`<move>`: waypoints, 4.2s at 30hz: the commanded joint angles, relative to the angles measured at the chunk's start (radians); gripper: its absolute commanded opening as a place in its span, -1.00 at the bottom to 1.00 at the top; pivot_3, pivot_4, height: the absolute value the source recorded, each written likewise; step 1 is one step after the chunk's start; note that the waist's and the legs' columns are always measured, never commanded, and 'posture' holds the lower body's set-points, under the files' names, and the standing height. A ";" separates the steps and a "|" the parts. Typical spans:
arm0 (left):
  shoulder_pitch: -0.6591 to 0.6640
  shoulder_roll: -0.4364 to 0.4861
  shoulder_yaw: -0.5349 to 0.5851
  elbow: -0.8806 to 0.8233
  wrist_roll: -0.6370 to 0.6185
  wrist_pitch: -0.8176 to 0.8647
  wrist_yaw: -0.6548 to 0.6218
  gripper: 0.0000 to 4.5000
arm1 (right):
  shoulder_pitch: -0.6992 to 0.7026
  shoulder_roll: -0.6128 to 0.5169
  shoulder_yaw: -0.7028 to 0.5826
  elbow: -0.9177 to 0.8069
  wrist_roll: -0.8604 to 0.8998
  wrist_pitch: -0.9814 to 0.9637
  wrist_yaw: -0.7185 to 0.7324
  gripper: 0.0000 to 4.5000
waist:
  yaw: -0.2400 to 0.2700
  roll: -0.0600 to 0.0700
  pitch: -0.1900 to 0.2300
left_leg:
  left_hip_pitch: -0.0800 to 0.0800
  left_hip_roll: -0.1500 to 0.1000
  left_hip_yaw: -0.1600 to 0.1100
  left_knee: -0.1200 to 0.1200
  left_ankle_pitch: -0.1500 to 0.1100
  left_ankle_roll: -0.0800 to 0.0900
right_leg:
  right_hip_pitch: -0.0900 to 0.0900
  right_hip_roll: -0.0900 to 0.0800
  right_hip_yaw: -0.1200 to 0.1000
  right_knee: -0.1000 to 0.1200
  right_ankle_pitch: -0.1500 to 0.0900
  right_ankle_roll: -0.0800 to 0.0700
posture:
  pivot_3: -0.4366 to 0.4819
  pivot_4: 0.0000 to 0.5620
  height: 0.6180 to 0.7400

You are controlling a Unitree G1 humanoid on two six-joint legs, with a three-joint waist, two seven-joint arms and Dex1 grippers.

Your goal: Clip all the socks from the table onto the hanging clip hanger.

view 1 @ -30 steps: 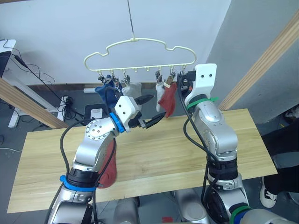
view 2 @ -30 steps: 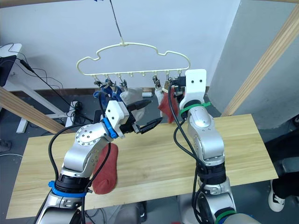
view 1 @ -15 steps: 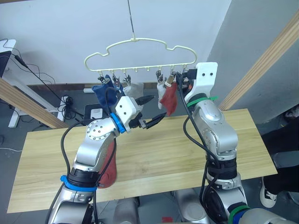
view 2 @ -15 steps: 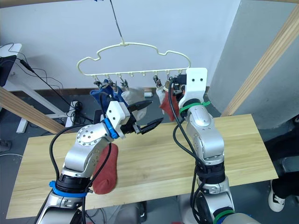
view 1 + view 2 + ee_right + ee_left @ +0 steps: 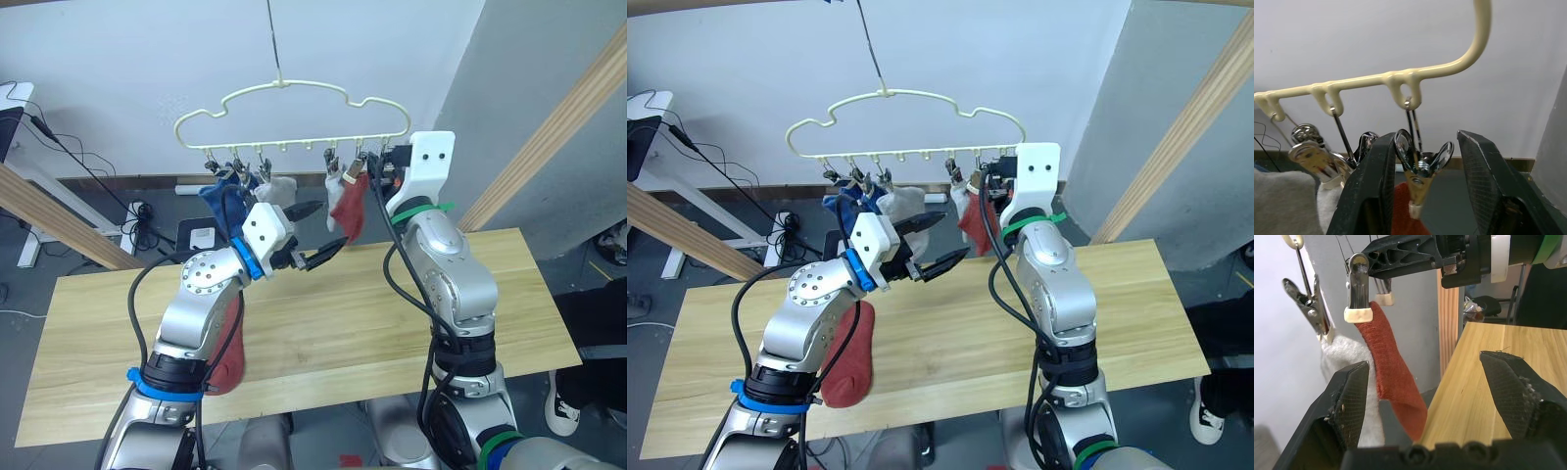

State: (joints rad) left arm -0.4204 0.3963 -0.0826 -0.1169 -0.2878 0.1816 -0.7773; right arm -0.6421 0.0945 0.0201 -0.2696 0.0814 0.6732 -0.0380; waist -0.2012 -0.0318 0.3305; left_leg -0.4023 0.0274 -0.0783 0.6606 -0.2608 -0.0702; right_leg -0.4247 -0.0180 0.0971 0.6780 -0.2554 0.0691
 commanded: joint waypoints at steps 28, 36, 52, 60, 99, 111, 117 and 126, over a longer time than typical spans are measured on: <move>0.205 0.003 0.040 -0.074 0.091 -0.052 0.140 0.78 | -0.015 -0.013 0.016 -0.043 0.026 -0.030 0.026 -0.99 | 0.002 0.000 0.000 | 0.000 0.000 0.000 0.000 0.000 0.000 | 0.000 0.000 0.000 0.000 0.000 0.000 | -0.60 -0.05 1.00; 0.471 -0.101 0.264 -0.132 0.012 0.131 0.415 0.99 | -0.019 -0.023 0.015 -0.039 0.029 -0.031 0.041 -1.00 | 0.001 0.000 0.000 | 0.000 0.001 0.000 0.000 0.000 0.000 | -0.001 0.000 0.000 0.000 0.000 0.000 | -0.55 -0.01 1.00; 0.515 -0.203 0.352 -0.031 -0.016 0.351 0.608 0.91 | -0.023 -0.037 0.023 -0.039 0.028 -0.017 0.064 -1.00 | 0.005 0.000 0.000 | 0.000 0.000 0.000 0.000 0.000 0.000 | 0.000 0.000 0.000 0.000 0.000 0.000 | -0.57 -0.01 1.00; 0.527 -0.195 0.347 -0.022 0.005 0.381 0.624 -0.05 | -0.022 -0.035 0.026 -0.042 0.027 -0.013 0.063 -1.00 | 0.005 0.000 0.000 | 0.000 0.000 0.000 0.000 0.000 0.000 | 0.000 0.000 0.000 0.000 0.000 0.000 | -0.57 -0.01 1.00; -0.072 -0.306 -0.069 0.284 0.192 -0.196 0.279 -1.00 | -0.029 -0.052 0.018 -0.057 0.019 -0.006 0.047 -1.00 | -0.005 0.000 -0.001 | -0.002 0.000 0.001 0.001 0.000 0.000 | -0.001 0.000 0.000 -0.001 0.000 0.000 | -0.71 -0.03 1.00; -0.127 -0.371 -0.017 0.348 0.193 -0.285 0.382 -1.00 | -0.027 -0.050 0.021 -0.066 0.020 0.004 0.047 -1.00 | -0.020 0.000 -0.001 | -0.002 -0.001 0.000 0.000 0.000 0.000 | -0.001 0.000 0.000 -0.001 0.000 0.000 | -0.72 -0.04 1.00; -0.125 -0.370 -0.021 0.336 0.187 -0.308 0.374 -1.00 | -0.025 -0.052 0.020 -0.067 0.020 0.007 0.047 -1.00 | -0.021 0.000 -0.001 | -0.002 -0.001 0.001 0.000 0.000 0.000 | -0.001 0.000 0.000 -0.001 0.000 0.000 | -0.72 -0.03 1.00; -0.118 -0.369 -0.032 0.335 0.187 -0.305 0.358 -1.00 | -0.028 -0.046 0.018 -0.060 0.022 0.005 0.045 -1.00 | -0.021 0.000 -0.001 | -0.002 -0.001 0.001 0.000 0.000 0.000 | -0.001 0.000 0.000 -0.001 0.000 0.000 | -0.71 -0.02 1.00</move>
State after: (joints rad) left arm -0.5348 0.0340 -0.1099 0.2468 -0.0963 -0.0999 -0.4150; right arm -0.6562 0.0445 0.0333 -0.2815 0.1004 0.6854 0.0111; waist -0.2219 -0.0323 0.3297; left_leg -0.4043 0.0267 -0.0778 0.6610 -0.2608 -0.0701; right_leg -0.4257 -0.0183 0.0972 0.6768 -0.2554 0.0692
